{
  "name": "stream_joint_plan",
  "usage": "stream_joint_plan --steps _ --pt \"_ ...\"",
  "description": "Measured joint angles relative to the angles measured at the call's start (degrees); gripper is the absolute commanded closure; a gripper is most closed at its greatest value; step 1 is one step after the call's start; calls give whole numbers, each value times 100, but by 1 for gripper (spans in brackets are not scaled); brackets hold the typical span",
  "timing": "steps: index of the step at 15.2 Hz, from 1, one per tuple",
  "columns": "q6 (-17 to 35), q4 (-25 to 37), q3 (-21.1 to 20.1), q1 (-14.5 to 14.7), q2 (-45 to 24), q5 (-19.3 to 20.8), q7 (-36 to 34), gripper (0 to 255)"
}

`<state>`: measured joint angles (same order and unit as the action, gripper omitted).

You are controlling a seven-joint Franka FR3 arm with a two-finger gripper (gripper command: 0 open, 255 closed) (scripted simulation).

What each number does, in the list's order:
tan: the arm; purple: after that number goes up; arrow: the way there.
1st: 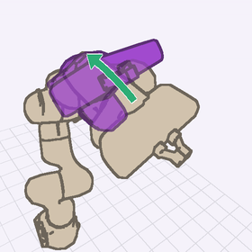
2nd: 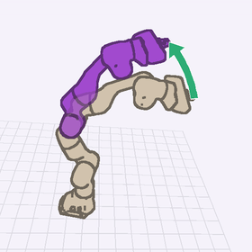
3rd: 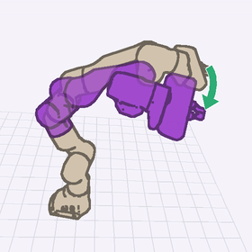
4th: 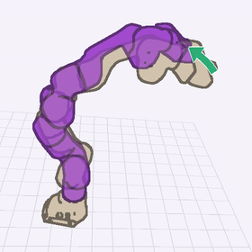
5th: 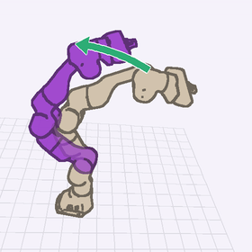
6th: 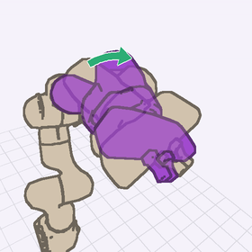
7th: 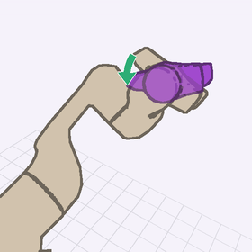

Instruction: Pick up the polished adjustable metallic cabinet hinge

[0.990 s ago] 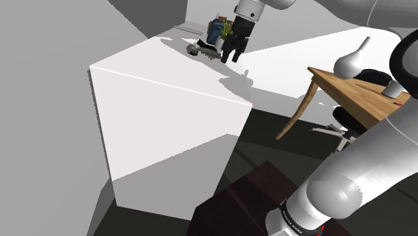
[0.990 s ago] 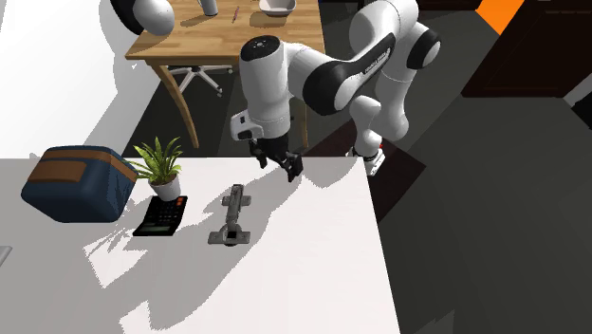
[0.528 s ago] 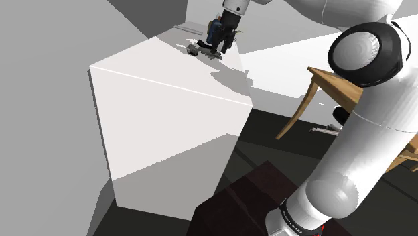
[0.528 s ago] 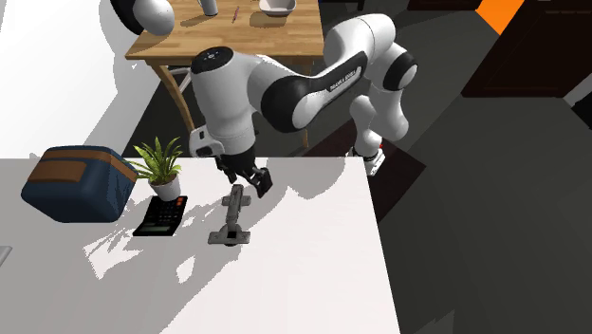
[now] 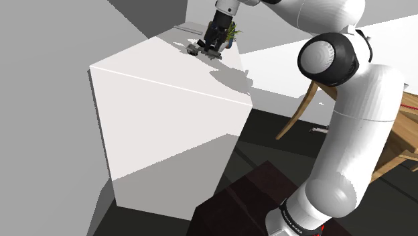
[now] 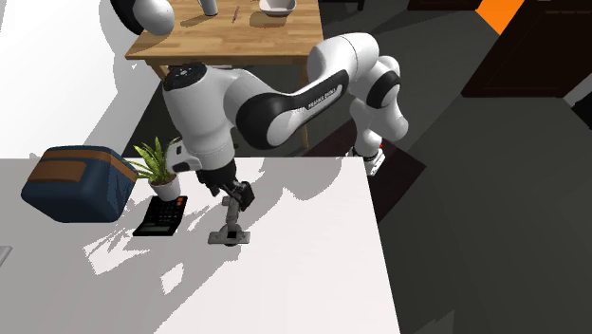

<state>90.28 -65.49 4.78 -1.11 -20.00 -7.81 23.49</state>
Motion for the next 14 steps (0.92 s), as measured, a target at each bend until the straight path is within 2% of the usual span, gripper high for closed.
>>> stream_joint_plan --steps 4,5,14 --pt "356 -493 1 19 135 9 36 0" --pt "388 -530 0 21 142 9 39 255" --pt "429 -580 1 23 158 11 42 255"
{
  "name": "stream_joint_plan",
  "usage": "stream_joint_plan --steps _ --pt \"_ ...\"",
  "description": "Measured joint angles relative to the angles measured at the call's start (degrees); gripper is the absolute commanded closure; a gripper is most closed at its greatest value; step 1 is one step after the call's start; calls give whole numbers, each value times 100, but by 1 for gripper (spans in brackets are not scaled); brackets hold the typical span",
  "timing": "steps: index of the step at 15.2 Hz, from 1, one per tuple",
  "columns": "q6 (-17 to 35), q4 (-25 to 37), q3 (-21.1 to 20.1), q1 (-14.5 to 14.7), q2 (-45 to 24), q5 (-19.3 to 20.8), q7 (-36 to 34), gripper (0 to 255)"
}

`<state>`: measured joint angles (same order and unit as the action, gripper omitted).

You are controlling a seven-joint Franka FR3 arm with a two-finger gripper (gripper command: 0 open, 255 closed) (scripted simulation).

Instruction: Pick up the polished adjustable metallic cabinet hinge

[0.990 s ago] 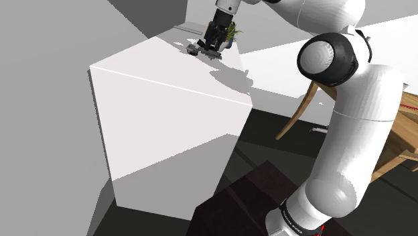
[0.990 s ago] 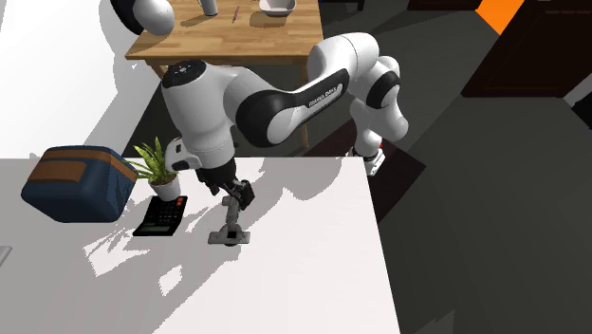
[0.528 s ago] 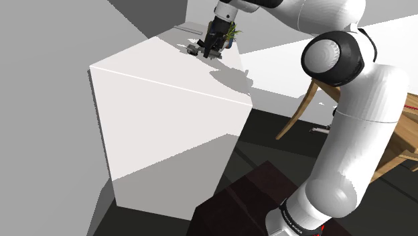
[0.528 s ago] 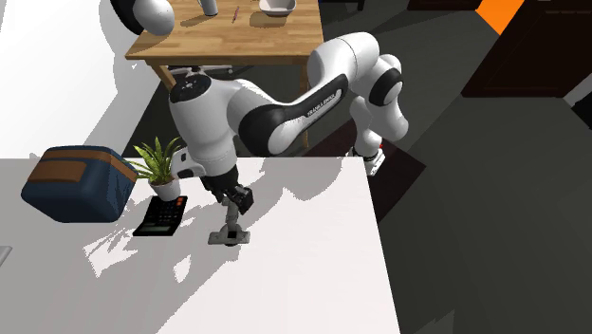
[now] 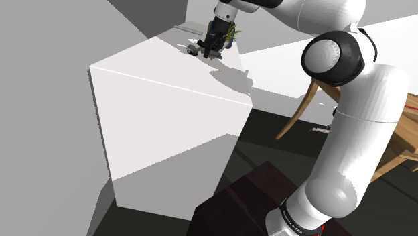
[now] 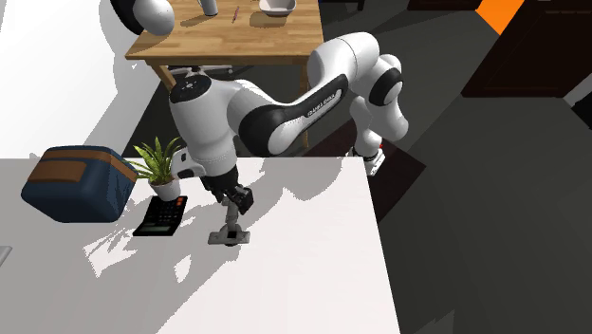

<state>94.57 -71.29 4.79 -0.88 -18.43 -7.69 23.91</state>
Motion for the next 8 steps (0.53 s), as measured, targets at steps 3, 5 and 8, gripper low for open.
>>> stream_joint_plan --steps 3,5,8 --pt "-112 165 -2 -5 -56 -4 -13 255" --pt "-301 415 1 -21 -117 -10 -21 255" --pt "-569 810 -1 -38 -244 -20 -47 255"
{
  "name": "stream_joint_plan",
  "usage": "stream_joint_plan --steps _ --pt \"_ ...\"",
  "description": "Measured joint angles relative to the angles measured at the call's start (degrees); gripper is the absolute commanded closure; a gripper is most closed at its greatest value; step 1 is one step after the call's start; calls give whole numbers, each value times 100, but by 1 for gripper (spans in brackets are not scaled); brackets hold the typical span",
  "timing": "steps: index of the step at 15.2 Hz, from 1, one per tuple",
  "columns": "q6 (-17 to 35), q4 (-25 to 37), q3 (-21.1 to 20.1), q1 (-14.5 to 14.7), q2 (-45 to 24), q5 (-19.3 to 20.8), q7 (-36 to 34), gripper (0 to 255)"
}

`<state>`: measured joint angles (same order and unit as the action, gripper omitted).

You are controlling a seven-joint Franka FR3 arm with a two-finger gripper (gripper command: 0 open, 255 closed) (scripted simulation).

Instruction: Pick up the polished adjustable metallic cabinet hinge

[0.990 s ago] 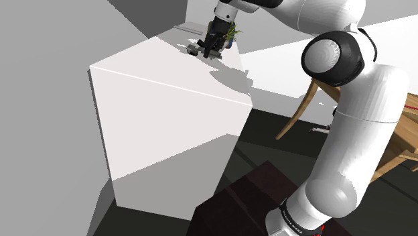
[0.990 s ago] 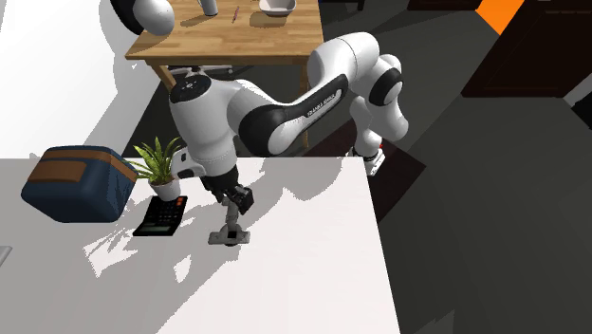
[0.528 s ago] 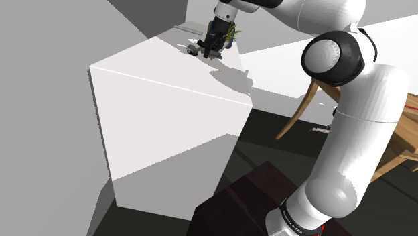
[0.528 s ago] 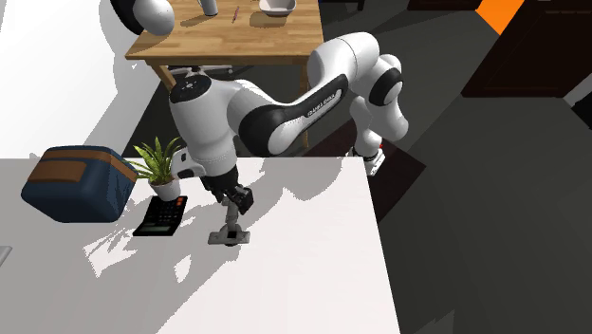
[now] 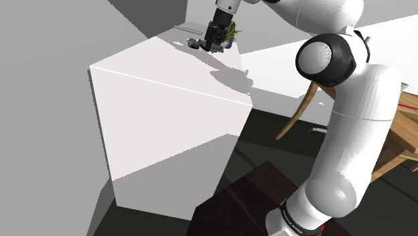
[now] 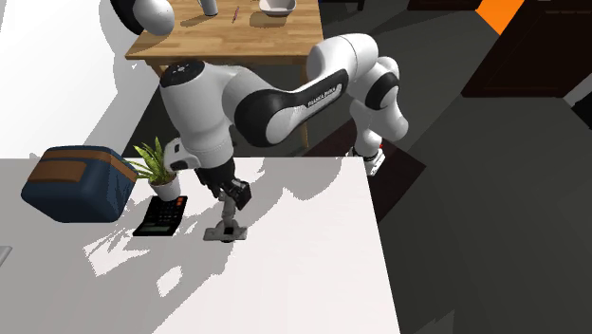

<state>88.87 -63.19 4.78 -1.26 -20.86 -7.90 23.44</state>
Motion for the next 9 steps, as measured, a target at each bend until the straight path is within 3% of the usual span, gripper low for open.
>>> stream_joint_plan --steps 9 --pt "-1160 1885 -21 -109 -718 -71 -115 255"
